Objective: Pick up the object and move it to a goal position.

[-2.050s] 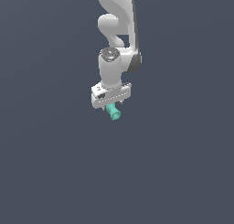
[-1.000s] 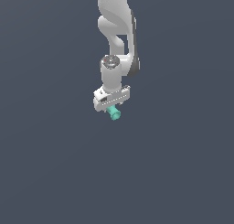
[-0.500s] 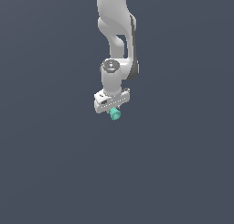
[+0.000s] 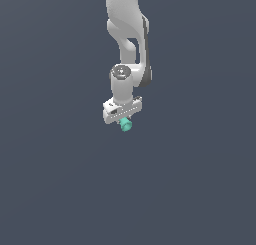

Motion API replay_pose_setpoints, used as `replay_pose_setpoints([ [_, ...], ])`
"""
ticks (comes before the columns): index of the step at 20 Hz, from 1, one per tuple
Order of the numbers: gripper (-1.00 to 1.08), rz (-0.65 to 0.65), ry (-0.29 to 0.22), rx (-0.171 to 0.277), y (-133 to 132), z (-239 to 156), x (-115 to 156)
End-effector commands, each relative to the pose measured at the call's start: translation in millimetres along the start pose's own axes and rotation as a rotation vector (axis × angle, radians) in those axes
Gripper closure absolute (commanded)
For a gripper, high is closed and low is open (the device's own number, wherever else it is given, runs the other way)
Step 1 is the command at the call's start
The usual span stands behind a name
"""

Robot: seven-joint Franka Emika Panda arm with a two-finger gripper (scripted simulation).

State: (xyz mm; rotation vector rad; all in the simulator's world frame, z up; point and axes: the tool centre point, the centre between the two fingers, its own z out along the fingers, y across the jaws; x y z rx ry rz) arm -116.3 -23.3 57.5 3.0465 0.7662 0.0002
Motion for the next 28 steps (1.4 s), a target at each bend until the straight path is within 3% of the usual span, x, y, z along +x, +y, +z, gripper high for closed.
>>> replay_pose_setpoints([
  [1, 1.08, 0.000, 0.000, 0.000, -1.0, -1.9, 0.7],
  [12, 1.08, 0.000, 0.000, -0.001, -25.4, -49.4, 15.8],
  [28, 1.08, -0.001, -0.001, -0.001, -101.0, -197.8, 65.1],
])
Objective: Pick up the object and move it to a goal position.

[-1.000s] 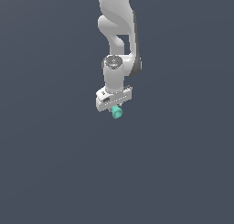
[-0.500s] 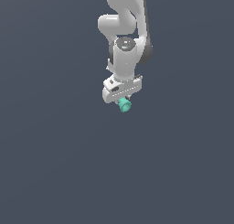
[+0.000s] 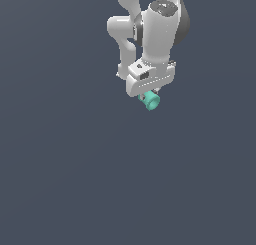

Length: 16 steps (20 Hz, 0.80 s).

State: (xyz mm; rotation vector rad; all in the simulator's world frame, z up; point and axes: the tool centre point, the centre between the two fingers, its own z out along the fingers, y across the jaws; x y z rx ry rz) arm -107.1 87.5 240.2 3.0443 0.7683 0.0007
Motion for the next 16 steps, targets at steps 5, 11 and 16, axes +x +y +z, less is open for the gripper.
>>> replay_pose_setpoints([
  [5, 1.08, 0.000, -0.001, 0.001, -32.0, -63.8, 22.0],
  [11, 1.08, 0.000, 0.000, 0.001, -55.1, -111.8, 40.3],
  [16, 1.08, 0.001, 0.000, 0.002, -67.2, -137.9, 51.2],
])
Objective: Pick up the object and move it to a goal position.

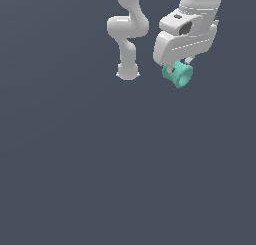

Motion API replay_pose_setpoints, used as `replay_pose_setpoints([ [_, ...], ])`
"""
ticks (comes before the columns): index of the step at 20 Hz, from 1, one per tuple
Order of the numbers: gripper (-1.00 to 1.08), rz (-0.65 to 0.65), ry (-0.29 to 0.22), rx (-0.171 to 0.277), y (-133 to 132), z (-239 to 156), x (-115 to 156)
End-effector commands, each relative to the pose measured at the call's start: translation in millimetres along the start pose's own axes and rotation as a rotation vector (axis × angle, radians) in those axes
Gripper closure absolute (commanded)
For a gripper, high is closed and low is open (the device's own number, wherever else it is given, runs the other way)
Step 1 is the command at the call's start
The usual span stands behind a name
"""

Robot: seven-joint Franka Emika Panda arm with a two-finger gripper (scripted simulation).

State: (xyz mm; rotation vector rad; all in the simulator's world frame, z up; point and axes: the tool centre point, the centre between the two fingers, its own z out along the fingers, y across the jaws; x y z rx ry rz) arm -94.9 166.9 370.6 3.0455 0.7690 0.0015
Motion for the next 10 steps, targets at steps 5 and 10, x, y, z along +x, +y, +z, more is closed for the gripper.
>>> replay_pose_setpoints([
  [5, 1.08, 0.001, -0.001, 0.000, -9.9, -21.2, 9.4],
  [10, 1.08, 0.001, -0.001, 0.000, -11.4, -24.9, 11.6],
])
